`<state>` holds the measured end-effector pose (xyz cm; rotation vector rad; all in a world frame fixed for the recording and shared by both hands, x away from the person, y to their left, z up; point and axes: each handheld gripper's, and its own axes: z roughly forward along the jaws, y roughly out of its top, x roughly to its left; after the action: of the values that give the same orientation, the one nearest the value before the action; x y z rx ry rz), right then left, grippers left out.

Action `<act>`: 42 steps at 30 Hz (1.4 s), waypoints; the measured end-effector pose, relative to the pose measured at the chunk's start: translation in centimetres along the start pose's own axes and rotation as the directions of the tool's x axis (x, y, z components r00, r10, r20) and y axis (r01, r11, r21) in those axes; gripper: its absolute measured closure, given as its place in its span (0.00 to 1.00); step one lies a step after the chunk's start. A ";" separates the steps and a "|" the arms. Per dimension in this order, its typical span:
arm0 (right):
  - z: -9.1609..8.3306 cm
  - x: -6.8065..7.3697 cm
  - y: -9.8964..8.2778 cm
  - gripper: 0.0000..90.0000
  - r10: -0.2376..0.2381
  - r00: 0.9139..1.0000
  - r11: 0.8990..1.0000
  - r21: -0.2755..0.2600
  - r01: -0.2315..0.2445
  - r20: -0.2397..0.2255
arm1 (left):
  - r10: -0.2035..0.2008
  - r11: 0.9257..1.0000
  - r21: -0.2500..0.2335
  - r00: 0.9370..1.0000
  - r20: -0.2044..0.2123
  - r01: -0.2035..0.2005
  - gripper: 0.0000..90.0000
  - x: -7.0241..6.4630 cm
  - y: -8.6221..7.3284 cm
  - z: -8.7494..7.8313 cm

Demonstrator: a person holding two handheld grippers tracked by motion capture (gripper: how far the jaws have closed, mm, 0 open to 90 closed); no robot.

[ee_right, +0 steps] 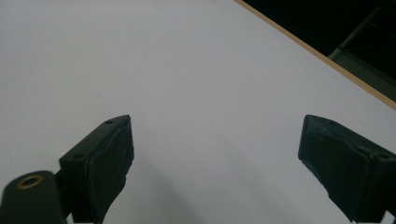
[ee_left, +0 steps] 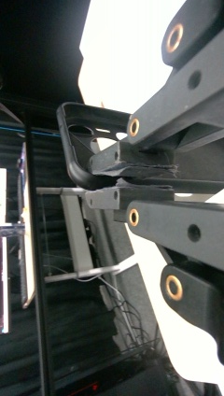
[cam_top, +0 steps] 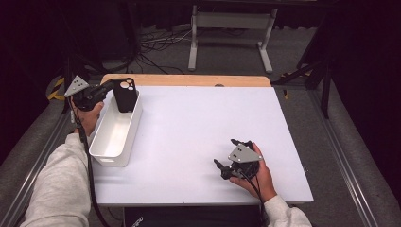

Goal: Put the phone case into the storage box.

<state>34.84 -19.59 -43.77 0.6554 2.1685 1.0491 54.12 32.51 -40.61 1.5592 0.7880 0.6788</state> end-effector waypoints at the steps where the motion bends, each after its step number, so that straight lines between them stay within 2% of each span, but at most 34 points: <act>1: 0.1 -0.1 -0.1 0.12 0.006 1.000 1.000 0.003 -0.006 -0.001 | 0.006 1.000 0.001 1.000 -0.003 -0.006 0.93 0.0 0.0 0.1; 3: 0.2 -0.2 -0.1 0.12 0.012 1.000 1.000 0.010 -0.012 -0.001 | 0.007 1.000 0.000 1.000 -0.001 -0.007 0.93 0.1 -0.1 0.1; 5: 0.1 -0.2 -0.2 0.12 0.016 1.000 1.000 0.009 -0.016 -0.004 | 0.006 1.000 0.001 1.000 -0.017 -0.006 0.93 0.2 -0.2 0.2; 7: 0.1 -0.3 -0.1 0.12 0.017 1.000 1.000 0.008 -0.017 -0.005 | 0.005 1.000 -0.001 1.000 -0.009 -0.005 0.92 0.3 -0.3 0.2; 11: 0.1 -0.3 -0.2 0.12 0.017 1.000 1.000 0.007 -0.017 -0.012 | 0.032 0.998 0.047 0.999 -0.011 -0.031 0.88 0.1 -0.3 0.5; 14: -0.1 -0.3 -0.2 0.12 0.013 1.000 1.000 0.001 -0.013 -0.014 | 0.027 0.998 0.054 0.999 -0.023 -0.026 0.87 0.1 -0.4 0.6; 16: -0.2 -0.4 -0.1 0.12 0.014 1.000 1.000 0.001 -0.014 -0.017 | 0.028 0.996 0.080 0.999 -0.020 -0.026 0.86 0.2 -0.6 0.7; 19: -0.2 -0.4 -0.2 0.13 0.020 1.000 1.000 -0.003 -0.020 -0.017 | 0.026 0.996 0.087 0.999 -0.020 -0.024 0.87 0.2 -0.7 0.8; 23: -0.2 -0.4 -0.1 0.13 0.018 1.000 1.000 -0.002 -0.018 -0.017 | 0.046 0.994 0.097 0.999 -0.018 -0.044 0.86 0.3 -0.6 1.0; 26: -0.2 -0.4 -0.2 0.13 0.017 1.000 1.000 0.000 -0.017 -0.024 | 0.093 0.984 0.153 0.995 -0.029 -0.087 0.87 0.1 -0.6 1.5; 27: -0.1 -0.4 -0.2 0.13 0.016 1.000 1.000 0.003 -0.016 -0.026 | 0.115 0.979 0.175 0.993 -0.037 -0.107 0.87 0.1 -0.7 1.7; 30: -0.1 -0.4 -0.1 0.13 0.016 0.999 1.000 0.003 -0.016 -0.028 | 0.112 0.978 0.182 0.993 -0.040 -0.103 0.88 0.3 -0.8 2.0; 35: -0.1 -0.5 -0.1 0.13 0.018 0.999 1.000 0.002 -0.018 -0.028 | 0.114 0.977 0.192 0.990 -0.081 -0.096 0.86 0.7 -0.7 2.3; 37: -0.2 -0.6 -0.1 0.13 0.018 0.999 1.000 -0.001 -0.018 -0.027 | 0.123 0.973 0.207 0.989 -0.077 -0.105 0.85 0.6 -0.6 2.4; 42: -0.1 -0.7 -0.1 0.13 0.017 0.999 1.000 -0.001 -0.017 -0.029 | 0.130 0.968 0.224 0.988 -0.078 -0.110 0.85 0.3 -0.7 2.8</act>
<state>35.22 -20.14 -43.56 0.6628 2.1907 1.0745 56.44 31.18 -41.63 1.7975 0.8655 0.7777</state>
